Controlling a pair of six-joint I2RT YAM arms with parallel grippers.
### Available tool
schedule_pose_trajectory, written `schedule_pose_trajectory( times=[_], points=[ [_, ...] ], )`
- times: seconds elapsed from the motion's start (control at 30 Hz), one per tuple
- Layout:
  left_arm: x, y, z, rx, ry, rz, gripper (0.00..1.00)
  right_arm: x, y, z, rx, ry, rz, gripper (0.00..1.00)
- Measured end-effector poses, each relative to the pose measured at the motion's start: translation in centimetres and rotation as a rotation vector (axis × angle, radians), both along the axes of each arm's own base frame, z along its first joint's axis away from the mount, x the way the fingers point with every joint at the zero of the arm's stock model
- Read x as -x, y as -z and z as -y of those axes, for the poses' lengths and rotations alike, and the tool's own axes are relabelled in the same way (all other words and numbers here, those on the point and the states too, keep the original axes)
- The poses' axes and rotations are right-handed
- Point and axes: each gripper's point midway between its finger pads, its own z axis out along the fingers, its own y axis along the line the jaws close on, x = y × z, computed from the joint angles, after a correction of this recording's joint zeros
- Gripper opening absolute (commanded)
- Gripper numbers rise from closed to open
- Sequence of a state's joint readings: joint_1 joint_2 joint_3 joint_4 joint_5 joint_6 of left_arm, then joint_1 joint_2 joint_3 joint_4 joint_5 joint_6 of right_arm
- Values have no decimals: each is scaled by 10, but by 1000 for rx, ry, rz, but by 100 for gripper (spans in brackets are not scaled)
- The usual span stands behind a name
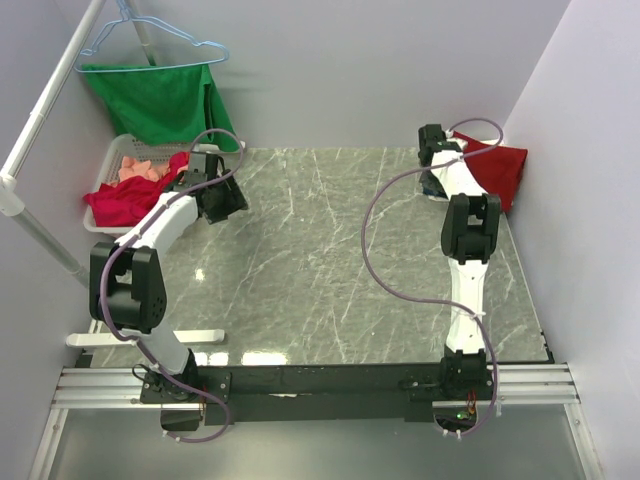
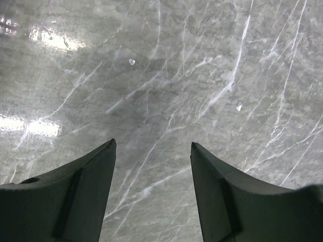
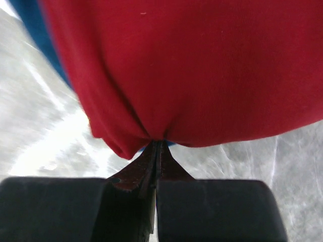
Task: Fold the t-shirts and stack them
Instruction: Neatly place the folded tshirt to the corner
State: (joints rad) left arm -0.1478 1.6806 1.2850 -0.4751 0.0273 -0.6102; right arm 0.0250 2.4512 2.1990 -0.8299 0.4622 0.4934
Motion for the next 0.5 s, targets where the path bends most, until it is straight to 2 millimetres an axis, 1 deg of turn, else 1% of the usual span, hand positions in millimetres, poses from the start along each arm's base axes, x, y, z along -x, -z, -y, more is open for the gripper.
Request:
schedule_pose_trajectory(
  times=[0.07, 0.13, 0.23, 0.33, 0.5],
  points=[
    [0, 0, 1, 3, 1, 2, 66, 13, 9, -2, 3, -4, -37, 0],
    [-1, -1, 1, 5, 1, 3, 66, 30, 18, -3, 7, -6, -85, 0],
    [-1, -1, 2, 12, 4, 7, 66, 53, 24, -5, 12, -12, -140, 0],
    [-1, -2, 3, 15, 6, 8, 66, 60, 21, -8, 18, -11, -146, 0],
    [-2, -2, 3, 18, 4, 14, 66, 58, 13, -8, 22, 0, -122, 0]
  ],
)
